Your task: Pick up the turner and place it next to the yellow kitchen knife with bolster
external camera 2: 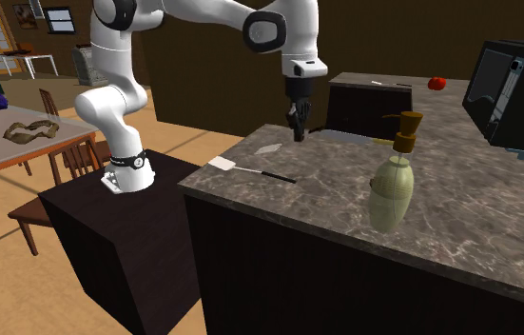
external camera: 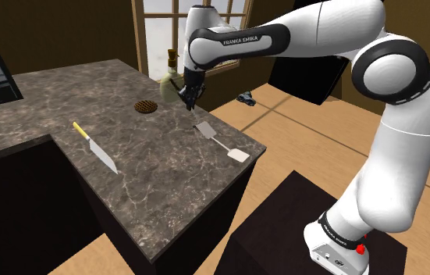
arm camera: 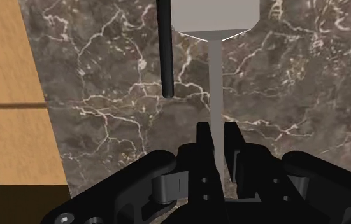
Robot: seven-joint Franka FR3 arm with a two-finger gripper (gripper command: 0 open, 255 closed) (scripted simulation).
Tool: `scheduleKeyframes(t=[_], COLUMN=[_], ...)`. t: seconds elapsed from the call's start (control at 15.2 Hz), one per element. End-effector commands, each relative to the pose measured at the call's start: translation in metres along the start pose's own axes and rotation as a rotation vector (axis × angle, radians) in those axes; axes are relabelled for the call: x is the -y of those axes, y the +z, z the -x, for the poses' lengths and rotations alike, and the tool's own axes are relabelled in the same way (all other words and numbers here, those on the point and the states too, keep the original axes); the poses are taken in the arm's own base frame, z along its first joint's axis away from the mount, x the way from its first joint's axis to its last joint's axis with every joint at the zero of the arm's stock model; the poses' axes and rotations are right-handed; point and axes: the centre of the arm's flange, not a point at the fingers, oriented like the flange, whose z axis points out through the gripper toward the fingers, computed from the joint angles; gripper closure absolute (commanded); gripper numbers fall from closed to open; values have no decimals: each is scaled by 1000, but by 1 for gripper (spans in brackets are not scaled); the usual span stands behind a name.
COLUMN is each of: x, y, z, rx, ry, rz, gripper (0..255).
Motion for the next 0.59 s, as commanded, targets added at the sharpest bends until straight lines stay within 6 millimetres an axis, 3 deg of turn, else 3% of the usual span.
scheduleKeyframes(t=[0.0, 0.53], x=[26, 123], y=[-1, 2], z=[-10, -51], rx=[0, 0], ry=[1, 1], rz=[0, 0], gripper=[255, 255])
